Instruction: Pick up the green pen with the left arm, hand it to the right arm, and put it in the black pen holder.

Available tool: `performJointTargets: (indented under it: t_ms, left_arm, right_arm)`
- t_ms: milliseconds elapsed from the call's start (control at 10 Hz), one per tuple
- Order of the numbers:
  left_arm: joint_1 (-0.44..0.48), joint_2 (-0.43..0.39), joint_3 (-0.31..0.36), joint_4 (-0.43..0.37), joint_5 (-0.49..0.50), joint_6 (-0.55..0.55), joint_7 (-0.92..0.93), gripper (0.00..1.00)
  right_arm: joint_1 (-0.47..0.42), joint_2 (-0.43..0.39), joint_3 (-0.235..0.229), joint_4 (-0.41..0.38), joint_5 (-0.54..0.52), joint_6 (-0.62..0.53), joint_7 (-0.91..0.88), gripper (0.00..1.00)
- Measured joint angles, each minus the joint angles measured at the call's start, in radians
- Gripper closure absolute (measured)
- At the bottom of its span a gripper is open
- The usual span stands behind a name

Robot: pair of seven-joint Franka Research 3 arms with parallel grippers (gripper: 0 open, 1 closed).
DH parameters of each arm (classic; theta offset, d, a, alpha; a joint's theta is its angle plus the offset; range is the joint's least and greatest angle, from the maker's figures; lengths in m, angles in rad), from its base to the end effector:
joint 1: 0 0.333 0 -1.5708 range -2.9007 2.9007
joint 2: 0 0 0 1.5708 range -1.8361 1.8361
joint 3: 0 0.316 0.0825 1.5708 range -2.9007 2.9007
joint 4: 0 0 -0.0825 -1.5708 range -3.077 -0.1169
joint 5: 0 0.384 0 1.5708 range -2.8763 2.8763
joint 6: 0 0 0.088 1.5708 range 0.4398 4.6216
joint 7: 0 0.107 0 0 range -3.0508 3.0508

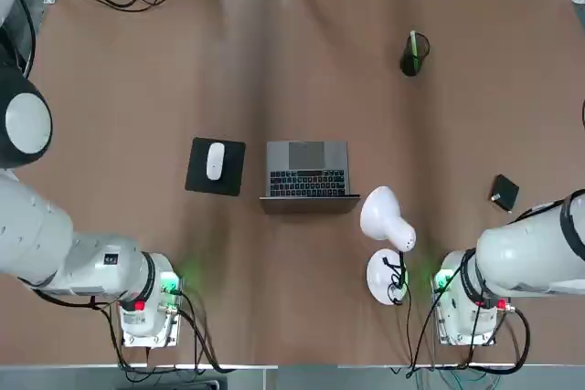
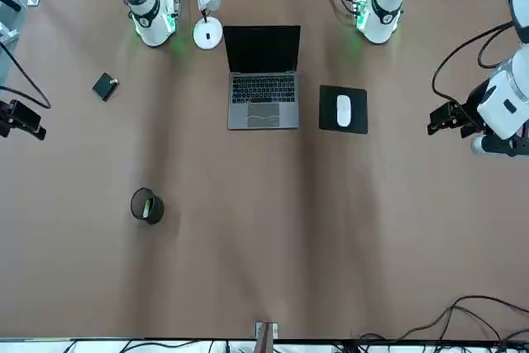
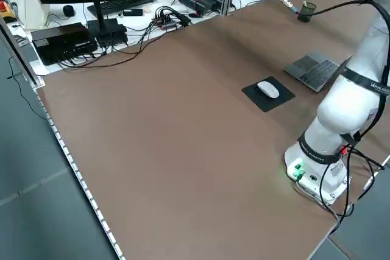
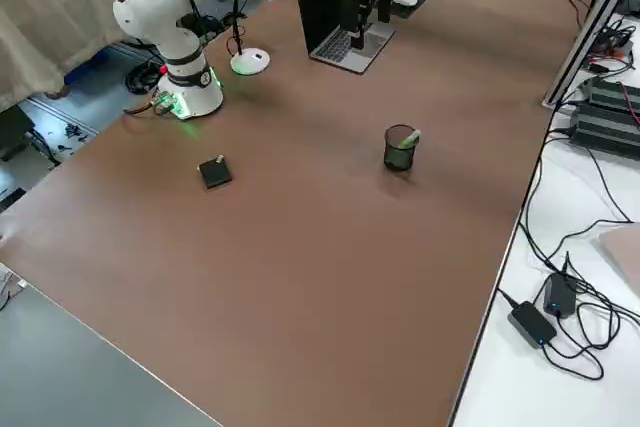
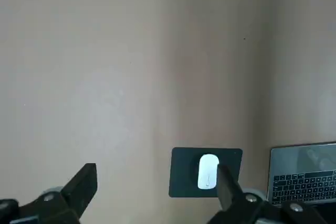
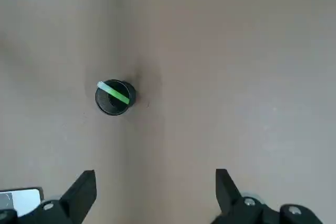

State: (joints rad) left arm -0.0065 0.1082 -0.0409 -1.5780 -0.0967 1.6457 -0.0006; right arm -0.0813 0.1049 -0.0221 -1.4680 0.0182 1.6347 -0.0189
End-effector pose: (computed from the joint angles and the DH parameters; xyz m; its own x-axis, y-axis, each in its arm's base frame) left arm 0.5897 -0.0365 0.5661 0.9984 -0.0395 -0.0408 -0.0352 -0.9943 0.1003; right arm 0.5908 -0.0587 0.6190 0.9944 -0.0851 0.0621 -0.0843 -0.9963 -0.0147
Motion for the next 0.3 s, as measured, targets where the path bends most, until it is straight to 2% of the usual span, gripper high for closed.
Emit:
performJointTargets:
  t_ms: [300]
  left_arm:
    - [0.0, 0.0, 0.0, 0.001, 0.0, 0.0, 0.0, 0.0]
  right_arm:
    - [0.0, 0.004, 0.0, 0.0, 0.0, 0.0, 0.0, 0.0]
